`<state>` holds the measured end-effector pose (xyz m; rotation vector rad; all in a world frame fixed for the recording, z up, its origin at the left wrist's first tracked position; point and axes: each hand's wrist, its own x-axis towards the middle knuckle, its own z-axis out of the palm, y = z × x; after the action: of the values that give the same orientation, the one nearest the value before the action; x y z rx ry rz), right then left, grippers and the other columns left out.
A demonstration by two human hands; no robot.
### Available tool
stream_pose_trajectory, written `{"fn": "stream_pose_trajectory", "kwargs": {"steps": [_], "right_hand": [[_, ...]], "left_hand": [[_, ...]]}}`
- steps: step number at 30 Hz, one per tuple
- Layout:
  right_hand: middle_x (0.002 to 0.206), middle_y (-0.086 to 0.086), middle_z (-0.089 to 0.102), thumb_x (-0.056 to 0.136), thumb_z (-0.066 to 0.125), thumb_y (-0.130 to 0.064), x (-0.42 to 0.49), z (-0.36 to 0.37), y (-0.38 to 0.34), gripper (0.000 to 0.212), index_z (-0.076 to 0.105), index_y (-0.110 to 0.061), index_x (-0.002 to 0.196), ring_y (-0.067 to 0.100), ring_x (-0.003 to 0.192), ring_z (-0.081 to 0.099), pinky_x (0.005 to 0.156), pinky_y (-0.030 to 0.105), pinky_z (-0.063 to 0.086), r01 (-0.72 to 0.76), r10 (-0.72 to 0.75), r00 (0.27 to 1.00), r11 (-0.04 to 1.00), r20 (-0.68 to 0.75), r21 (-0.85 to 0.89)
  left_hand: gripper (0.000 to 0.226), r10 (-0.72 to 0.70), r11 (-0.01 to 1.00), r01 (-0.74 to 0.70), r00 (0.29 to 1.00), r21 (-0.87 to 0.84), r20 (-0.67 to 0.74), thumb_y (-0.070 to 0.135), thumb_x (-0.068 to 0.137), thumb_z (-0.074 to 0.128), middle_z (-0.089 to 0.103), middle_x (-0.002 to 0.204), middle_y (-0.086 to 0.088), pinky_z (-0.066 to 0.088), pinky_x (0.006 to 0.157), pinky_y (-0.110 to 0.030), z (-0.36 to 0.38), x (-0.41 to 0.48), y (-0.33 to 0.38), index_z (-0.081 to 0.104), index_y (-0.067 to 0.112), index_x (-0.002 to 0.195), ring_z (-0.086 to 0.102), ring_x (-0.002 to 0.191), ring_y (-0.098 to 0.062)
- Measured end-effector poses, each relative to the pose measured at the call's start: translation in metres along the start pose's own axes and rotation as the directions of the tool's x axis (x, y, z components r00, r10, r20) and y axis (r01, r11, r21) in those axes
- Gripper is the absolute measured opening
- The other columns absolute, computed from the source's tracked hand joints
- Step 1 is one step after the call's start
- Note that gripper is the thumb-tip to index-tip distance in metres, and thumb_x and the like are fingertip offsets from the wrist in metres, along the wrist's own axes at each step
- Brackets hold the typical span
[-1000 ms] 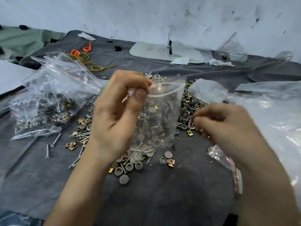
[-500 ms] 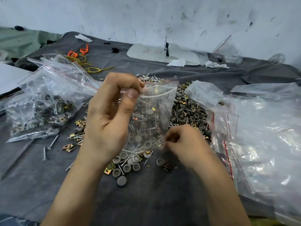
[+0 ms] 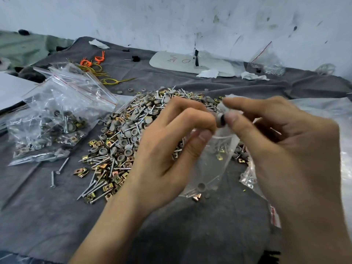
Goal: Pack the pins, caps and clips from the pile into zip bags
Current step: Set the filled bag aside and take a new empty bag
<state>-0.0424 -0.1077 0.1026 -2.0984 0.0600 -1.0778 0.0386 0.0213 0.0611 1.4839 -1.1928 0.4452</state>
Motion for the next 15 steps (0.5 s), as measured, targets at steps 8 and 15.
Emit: {"fn": "stream_pose_trajectory", "kwargs": {"steps": [8,15], "right_hand": [[0.064,-0.009,0.065,0.084,0.070,-0.023,0.004,-0.006,0.037,0.012,0.069,-0.026,0.073,0.003,0.055,0.054,0.057,0.020,0.040,-0.336,0.341,0.937,0.939,0.078,-0.068],[0.081,-0.005,0.062,0.076,0.079,-0.024,-0.018,0.054,0.055,0.018,0.061,-0.024,0.081,0.014,0.079,0.061,0.069,0.023,0.047,-0.196,0.547,0.421,0.834,0.724,-0.516]], "left_hand": [[0.014,-0.064,0.996,0.071,0.988,0.049,-0.139,0.018,0.100,0.044,0.058,0.105,-0.001,0.043,0.087,-0.029,-0.015,0.001,-0.010,0.053,0.029,0.101,0.059,0.101,-0.020],[0.018,-0.025,0.993,0.054,0.967,0.109,-0.255,0.010,0.100,0.042,0.056,0.100,-0.009,0.042,0.088,-0.031,-0.031,0.001,-0.020,0.049,0.026,0.101,0.055,0.099,-0.019]]}}
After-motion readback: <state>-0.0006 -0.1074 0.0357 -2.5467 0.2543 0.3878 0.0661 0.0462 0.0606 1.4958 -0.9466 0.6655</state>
